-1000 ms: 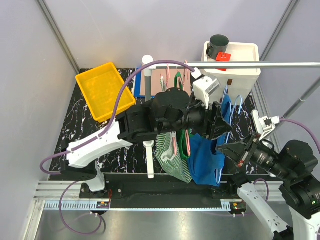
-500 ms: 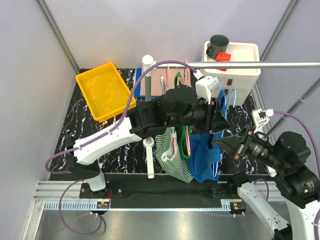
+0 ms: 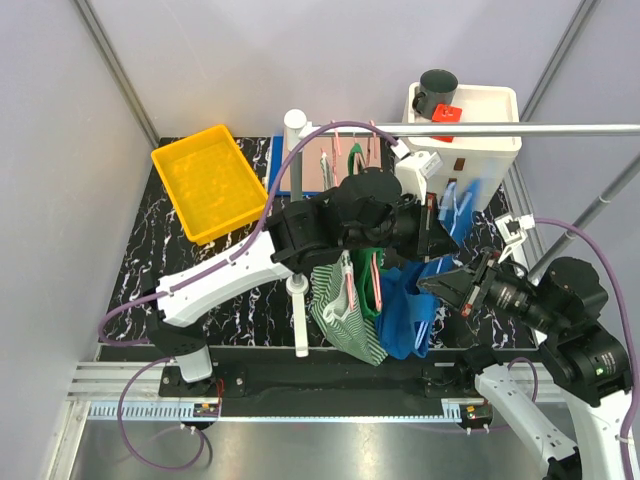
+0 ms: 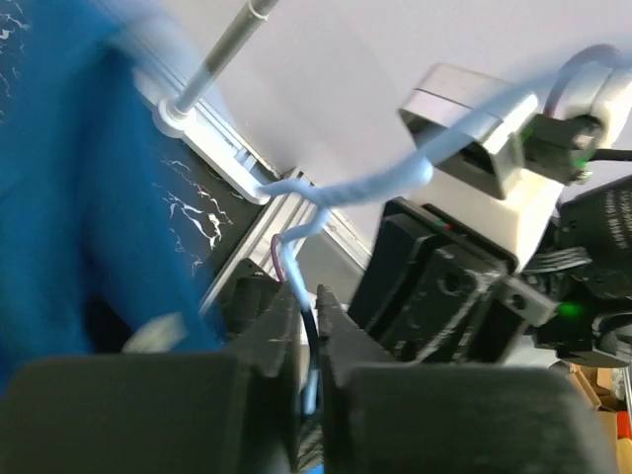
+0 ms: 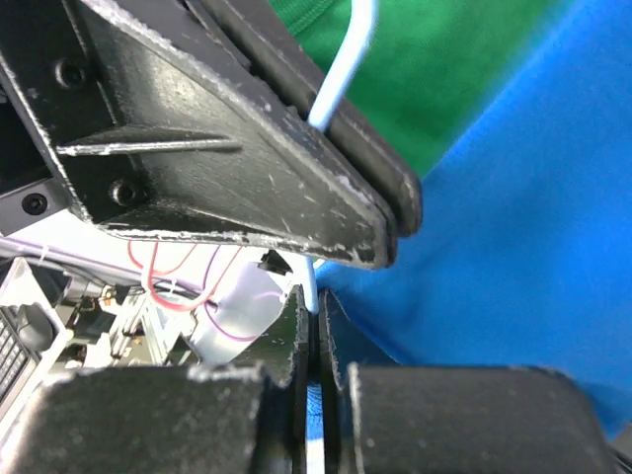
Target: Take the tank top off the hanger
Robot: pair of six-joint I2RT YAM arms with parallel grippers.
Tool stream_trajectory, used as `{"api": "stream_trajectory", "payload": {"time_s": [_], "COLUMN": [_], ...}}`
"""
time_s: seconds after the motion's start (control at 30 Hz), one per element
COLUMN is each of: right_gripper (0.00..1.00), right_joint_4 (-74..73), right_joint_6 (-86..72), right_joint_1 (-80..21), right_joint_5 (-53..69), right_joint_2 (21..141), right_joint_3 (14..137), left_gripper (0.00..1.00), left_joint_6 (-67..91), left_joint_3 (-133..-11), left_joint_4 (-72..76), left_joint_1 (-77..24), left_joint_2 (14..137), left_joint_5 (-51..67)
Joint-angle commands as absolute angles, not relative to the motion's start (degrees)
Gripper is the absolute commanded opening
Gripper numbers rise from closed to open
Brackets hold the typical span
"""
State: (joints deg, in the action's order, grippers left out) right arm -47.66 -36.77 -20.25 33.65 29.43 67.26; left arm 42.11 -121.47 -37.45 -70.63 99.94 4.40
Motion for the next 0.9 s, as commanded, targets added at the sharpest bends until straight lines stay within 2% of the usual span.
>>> {"api": "stream_trajectory", "payload": {"time_s": [0.0, 0.03, 0.1, 0.13, 0.27, 0.33, 0.47, 0.53, 0.67, 0.87], "right_gripper": [0.03, 0.16, 0.31, 0.42, 0.63, 0.68, 0.7, 0.63, 0.49, 0.46], "right_joint_4": [-41.75, -42.36, -44.29, -46.47, -51.14, -56.83, -64.68, -63.12, -56.09, -50.36], "right_joint_6": [-38.23, -38.84, -41.04, -42.09, -45.0, -45.26, -51.56, -54.57, -57.92, -51.95], "right_joint_1": [-20.57, -20.48, -20.48, -20.48, -20.48, -20.48, -20.57, -20.48, -20.48, -20.48], "right_joint_5": [36.92, 36.57, 34.03, 33.23, 31.3, 24.99, 9.61, 5.28, 7.2, 12.04], "right_joint_2": [28.39, 28.13, 27.69, 27.42, 26.28, 26.63, 29.61, 30.76, 35.14, 39.55], "right_joint_3": [68.12, 67.85, 68.55, 68.9, 72.24, 76.8, 83.22, 83.76, 82.71, 84.63], "left_gripper": [0.0, 0.0, 0.0, 0.0, 0.0, 0.0, 0.0, 0.0, 0.0, 0.0], "left_joint_6": [38.68, 38.24, 36.74, 36.22, 34.02, 34.1, 34.63, 34.98, 36.21, 37.18], "left_joint_3": [-122.96, -122.78, -122.61, -121.65, -118.66, -116.91, -115.84, -116.1, -116.1, -115.05], "left_joint_4": [-34.98, -34.72, -34.54, -34.45, -34.45, -34.54, -34.72, -34.72, -34.72, -34.63], "left_joint_1": [-70.23, -70.22, -70.22, -70.22, -69.26, -68.73, -68.2, -68.12, -68.12, -68.12], "left_joint_2": [99.23, 99.05, 98.7, 97.66, 94.49, 93.52, 92.37, 92.37, 92.11, 91.23], "left_joint_5": [4.57, 5.18, 6.5, 6.59, 5.81, 5.36, 6.58, 7.55, 9.84, 10.37]}}
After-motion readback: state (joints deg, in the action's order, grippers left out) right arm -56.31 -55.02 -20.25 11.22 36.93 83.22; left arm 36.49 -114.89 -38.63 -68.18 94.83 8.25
